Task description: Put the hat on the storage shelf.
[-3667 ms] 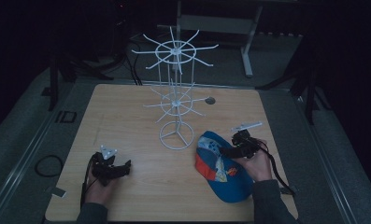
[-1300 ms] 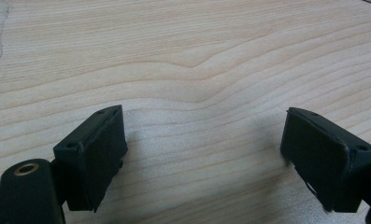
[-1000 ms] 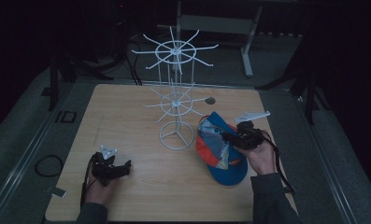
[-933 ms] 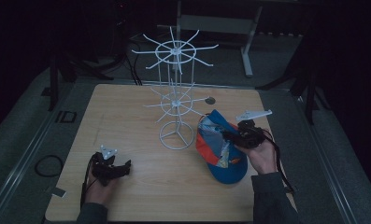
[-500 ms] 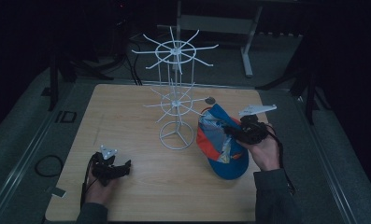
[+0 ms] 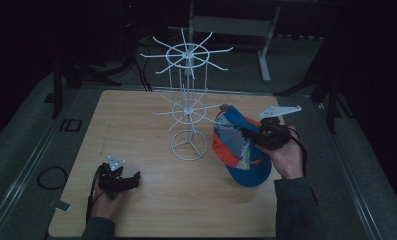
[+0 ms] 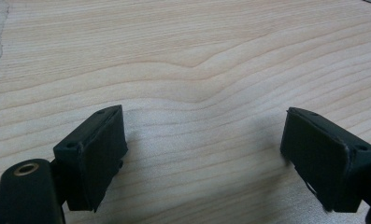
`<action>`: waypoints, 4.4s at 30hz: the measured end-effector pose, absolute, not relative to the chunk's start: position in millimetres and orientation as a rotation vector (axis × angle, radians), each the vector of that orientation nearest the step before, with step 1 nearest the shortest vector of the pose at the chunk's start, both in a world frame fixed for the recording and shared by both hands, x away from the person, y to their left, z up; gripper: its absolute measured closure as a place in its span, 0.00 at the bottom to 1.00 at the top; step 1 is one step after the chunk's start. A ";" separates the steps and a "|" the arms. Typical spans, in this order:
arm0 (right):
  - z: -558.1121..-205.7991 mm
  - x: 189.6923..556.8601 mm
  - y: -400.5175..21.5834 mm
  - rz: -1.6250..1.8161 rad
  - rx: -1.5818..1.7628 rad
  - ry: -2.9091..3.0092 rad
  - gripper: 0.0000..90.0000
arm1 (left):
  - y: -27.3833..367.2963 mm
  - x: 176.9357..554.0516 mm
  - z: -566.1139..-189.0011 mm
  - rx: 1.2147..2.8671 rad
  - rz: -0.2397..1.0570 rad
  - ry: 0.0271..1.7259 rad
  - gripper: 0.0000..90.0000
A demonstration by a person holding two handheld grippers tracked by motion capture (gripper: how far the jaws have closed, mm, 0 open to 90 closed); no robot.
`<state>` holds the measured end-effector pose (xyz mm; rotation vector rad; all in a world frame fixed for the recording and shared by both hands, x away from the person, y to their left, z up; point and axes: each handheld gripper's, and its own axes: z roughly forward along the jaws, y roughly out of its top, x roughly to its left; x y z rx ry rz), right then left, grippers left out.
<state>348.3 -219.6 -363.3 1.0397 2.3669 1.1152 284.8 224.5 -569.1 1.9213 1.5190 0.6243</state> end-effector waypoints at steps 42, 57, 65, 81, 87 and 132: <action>-305.7 336.7 -236.3 1.191 0.954 2.274 0.98 | 224.5 284.7 -569.1 1.921 0.624 1.519 0.16; -292.5 333.7 -239.7 1.230 0.922 2.260 0.98 | 224.5 284.8 -569.1 1.922 0.625 1.519 0.16; -284.9 331.9 -239.1 1.260 0.901 2.241 0.98 | 224.5 284.8 -569.1 1.921 0.625 1.519 0.16; -278.2 325.3 -237.6 1.304 0.866 2.218 0.98 | 224.6 284.8 -569.2 1.922 0.625 1.518 0.16; -276.0 320.4 -238.4 1.327 0.845 2.212 0.98 | 224.6 284.8 -569.1 1.922 0.625 1.518 0.16; -246.2 301.3 -251.7 1.449 0.737 2.187 0.98 | 224.6 284.8 -569.1 1.922 0.625 1.518 0.16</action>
